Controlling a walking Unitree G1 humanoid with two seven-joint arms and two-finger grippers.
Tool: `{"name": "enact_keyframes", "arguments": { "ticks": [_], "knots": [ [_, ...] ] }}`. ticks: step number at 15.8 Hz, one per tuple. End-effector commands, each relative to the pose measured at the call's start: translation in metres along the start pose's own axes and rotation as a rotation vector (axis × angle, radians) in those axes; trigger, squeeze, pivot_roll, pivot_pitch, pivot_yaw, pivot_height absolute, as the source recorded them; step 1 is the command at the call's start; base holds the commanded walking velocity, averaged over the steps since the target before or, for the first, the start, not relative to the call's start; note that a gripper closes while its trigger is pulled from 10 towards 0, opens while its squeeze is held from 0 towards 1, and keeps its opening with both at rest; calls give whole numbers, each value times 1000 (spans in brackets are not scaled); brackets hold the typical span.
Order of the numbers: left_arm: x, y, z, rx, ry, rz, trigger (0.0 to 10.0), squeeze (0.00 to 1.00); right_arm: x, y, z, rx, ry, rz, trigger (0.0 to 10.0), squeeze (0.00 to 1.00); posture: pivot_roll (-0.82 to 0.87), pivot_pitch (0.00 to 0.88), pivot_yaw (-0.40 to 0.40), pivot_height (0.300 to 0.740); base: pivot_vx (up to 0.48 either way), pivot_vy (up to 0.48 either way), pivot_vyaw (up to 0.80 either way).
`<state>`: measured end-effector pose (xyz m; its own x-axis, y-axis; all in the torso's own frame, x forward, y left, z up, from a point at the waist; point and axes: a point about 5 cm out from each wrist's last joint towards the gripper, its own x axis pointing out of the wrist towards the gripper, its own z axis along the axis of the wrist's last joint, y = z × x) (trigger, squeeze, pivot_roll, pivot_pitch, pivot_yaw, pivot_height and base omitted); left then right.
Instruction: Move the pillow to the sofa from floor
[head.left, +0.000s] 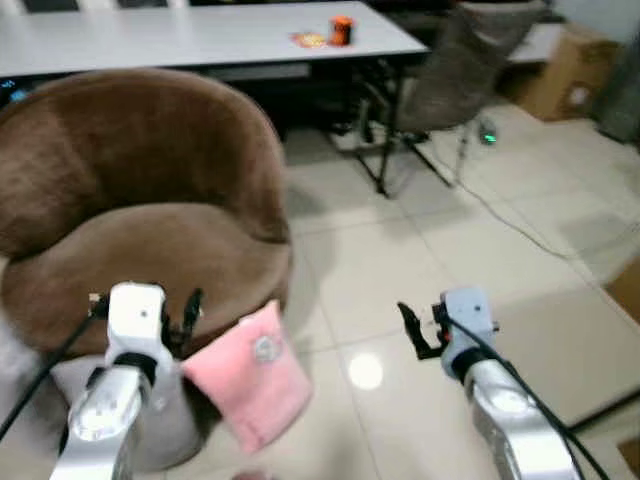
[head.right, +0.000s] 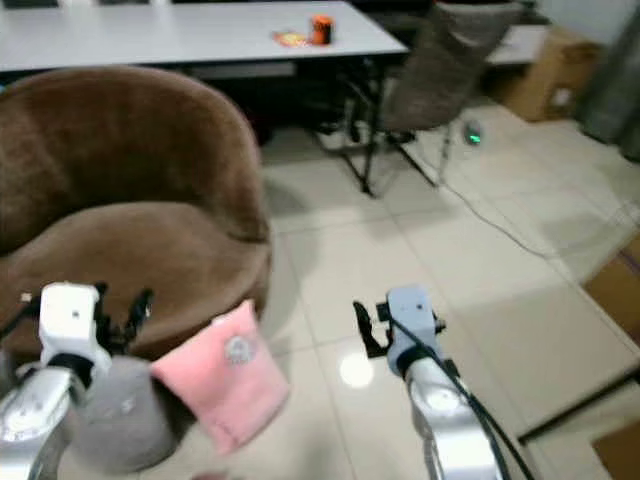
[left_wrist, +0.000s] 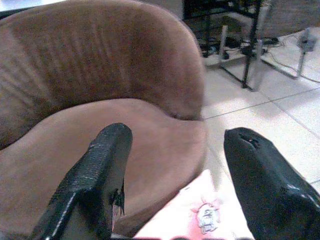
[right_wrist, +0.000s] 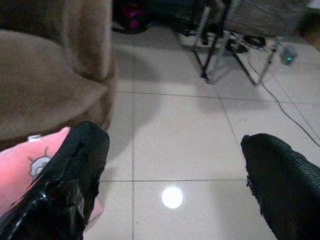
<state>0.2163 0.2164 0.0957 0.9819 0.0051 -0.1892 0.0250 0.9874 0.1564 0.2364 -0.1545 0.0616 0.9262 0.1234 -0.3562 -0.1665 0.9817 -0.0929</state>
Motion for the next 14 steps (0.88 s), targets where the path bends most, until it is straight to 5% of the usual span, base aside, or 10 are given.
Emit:
{"name": "enact_keyframes", "arguments": {
  "ticks": [1,4,7,10,14],
  "knots": [
    [-9,-6,-5,24,43,37,10000,0,2,-1,6,7,-18,31,10000,1000,-122,0,-62,740,0,0,800],
    [-11,-17,-4,-19,50,13,10000,0,8,-3,17,21,-51,8,10000,1000,-175,0,-34,740,0,0,800],
    [0,-18,2,39,19,0,10000,0,10,1,23,11,-87,-55,10000,1000,-183,0,-26,740,0,0,800],
    [4,-15,14,17,-23,49,10000,0,17,3,23,29,-74,-84,10000,1000,-151,0,-35,740,0,-480,0],
    [8,-10,21,30,-50,70,10000,0,22,-3,27,47,-80,-90,10000,1000,-145,0,-30,740,0,0,0]
  ]
}}
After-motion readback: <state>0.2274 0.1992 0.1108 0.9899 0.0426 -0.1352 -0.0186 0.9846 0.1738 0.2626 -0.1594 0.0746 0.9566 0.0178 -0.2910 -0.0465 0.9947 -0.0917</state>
